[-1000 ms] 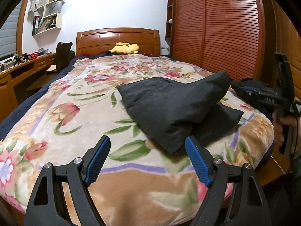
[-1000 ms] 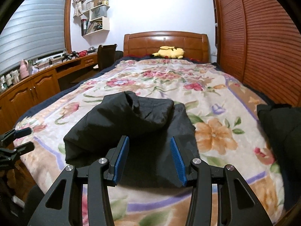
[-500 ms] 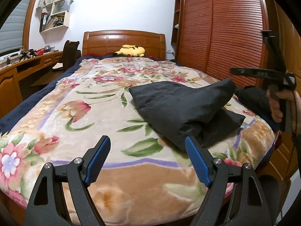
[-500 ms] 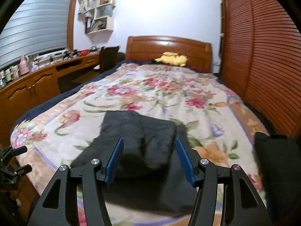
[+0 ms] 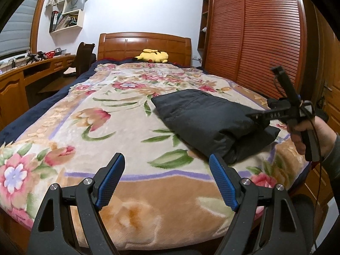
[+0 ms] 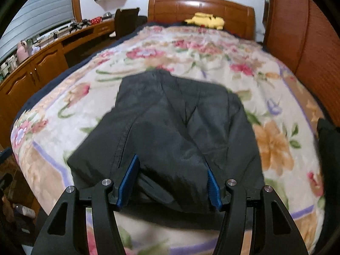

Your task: Fold large clothes

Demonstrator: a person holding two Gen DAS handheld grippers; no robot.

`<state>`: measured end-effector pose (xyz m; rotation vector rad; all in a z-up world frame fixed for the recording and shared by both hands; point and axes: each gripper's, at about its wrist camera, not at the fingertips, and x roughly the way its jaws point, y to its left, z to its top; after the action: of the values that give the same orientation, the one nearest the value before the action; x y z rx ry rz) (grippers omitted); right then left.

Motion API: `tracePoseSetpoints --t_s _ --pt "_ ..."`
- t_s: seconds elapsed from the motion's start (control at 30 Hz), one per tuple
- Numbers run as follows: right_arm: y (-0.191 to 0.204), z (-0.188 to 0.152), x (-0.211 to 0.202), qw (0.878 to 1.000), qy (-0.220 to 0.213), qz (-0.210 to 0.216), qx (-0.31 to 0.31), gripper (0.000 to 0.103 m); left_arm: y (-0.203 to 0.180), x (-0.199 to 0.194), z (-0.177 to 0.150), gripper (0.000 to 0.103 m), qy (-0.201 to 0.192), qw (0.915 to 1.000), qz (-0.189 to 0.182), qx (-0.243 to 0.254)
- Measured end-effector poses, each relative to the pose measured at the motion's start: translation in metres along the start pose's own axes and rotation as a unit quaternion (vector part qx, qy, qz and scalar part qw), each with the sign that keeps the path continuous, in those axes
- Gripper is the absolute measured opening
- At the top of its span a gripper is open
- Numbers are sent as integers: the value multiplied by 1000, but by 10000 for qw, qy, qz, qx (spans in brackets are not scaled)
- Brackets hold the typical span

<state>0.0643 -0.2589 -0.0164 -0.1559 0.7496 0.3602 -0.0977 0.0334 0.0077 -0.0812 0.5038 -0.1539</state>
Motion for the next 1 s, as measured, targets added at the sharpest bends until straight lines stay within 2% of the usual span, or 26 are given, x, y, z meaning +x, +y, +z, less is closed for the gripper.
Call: tracePoseSetpoints --t_s 0.23,0.43,0.53,0.63,0.7,0.73,0.77,1.0 --pt "-12 -2 12 9995 115 263 139 61 -2 -2 -4 82 13 10000 -29 12" --pt "-12 -5 16 9996 39 264 78 61 -5 -4 -4 82 17 10000 -45 56" --pt "-11 -9 12 9995 -12 300 46 57 -6 -5 -5 82 22 10000 -47 76" --pt "-9 -9 12 9994 -51 344 -50 44 -7 -7 -5 82 22 9999 -50 98" --pt "-2 -11 10 9992 -93 319 -228 22 -7 -8 -5 82 9 9999 -55 92" --pt "2 -11 8 9990 -135 249 -336 18 -7 -8 -5 82 6 9999 -61 89" --pt "5 -11 6 9988 -188 135 -431 8 -7 -8 -5 82 7 9999 -61 93" --pt "7 -6 -35 9948 -788 -86 -639 5 -11 -7 -3 82 6 9999 -99 88"
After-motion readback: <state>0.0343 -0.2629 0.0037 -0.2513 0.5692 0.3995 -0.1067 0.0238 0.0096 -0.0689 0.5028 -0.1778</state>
